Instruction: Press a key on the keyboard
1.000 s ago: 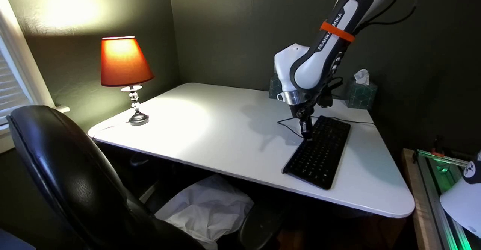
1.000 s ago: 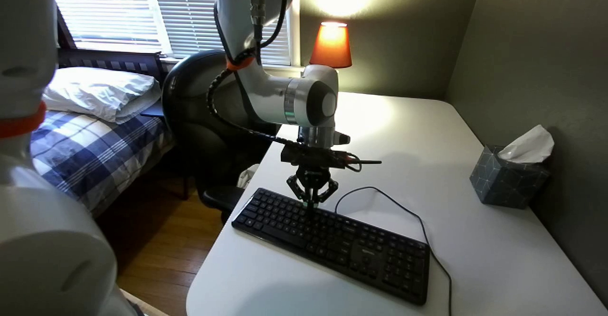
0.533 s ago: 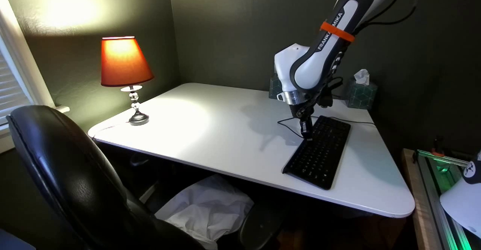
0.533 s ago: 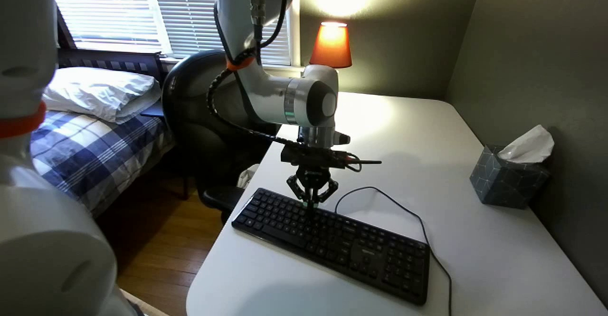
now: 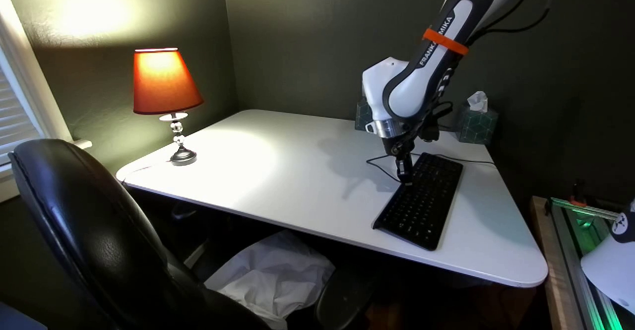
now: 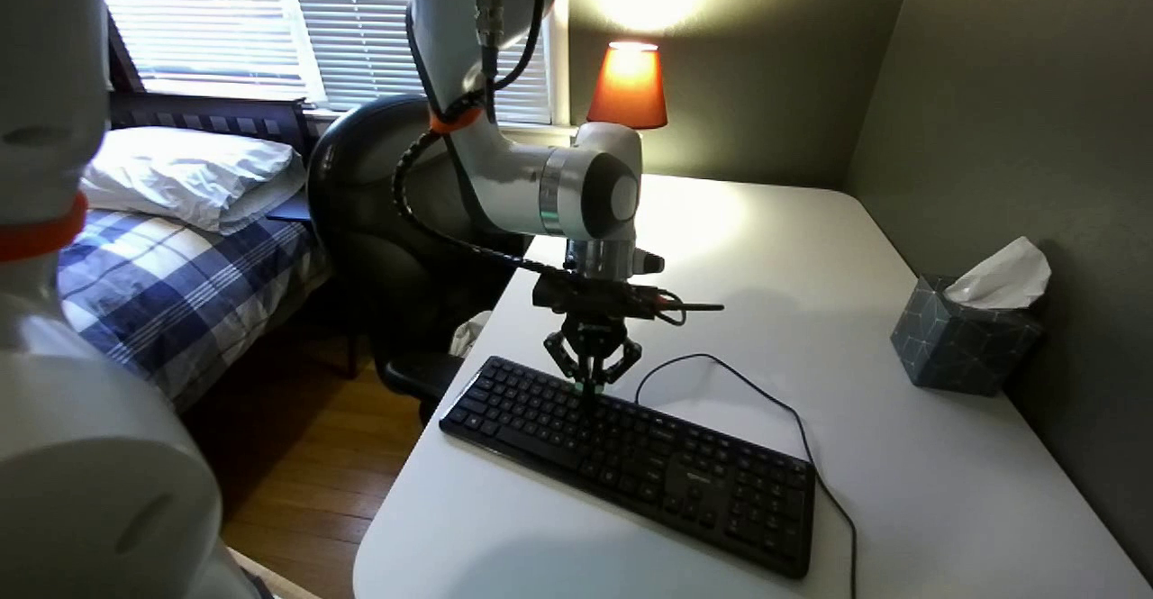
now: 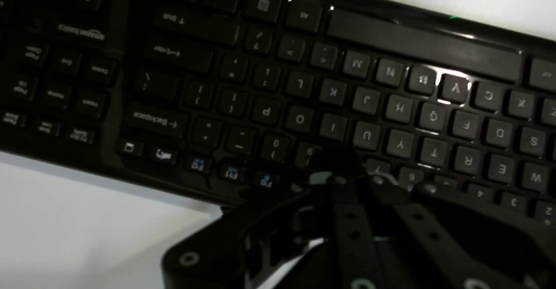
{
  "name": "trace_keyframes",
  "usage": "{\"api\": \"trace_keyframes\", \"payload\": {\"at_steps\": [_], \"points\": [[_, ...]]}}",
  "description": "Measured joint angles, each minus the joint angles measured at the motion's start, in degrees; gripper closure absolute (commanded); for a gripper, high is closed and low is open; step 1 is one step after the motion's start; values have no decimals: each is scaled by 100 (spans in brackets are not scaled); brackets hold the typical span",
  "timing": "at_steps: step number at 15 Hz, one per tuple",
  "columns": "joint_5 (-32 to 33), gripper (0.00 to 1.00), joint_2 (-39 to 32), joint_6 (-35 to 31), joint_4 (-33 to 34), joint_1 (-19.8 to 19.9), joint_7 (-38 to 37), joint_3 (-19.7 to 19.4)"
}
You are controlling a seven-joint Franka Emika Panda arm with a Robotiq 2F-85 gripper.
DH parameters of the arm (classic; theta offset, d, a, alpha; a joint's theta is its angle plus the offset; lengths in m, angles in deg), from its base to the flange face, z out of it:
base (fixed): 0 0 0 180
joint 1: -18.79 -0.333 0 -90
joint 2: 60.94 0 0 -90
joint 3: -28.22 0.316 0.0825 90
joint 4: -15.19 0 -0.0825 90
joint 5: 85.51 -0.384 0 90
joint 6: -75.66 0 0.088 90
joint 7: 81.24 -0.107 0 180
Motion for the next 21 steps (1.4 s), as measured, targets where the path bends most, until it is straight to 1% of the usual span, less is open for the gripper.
{"api": "trace_keyframes", "payload": {"at_steps": [8,9,10,12,13,20,21], "points": [[0,100,109,0,-2,13,0,0],[0,74,127,0,-4,16,0,-1],[0,73,144,0,-7,19,0,-1],[-18,60,182,0,-17,24,0,-1],[-27,51,204,0,-24,27,0,-1],[-43,0,428,0,-126,72,-1,-2],[-43,0,471,0,-156,74,-2,-3]]}}
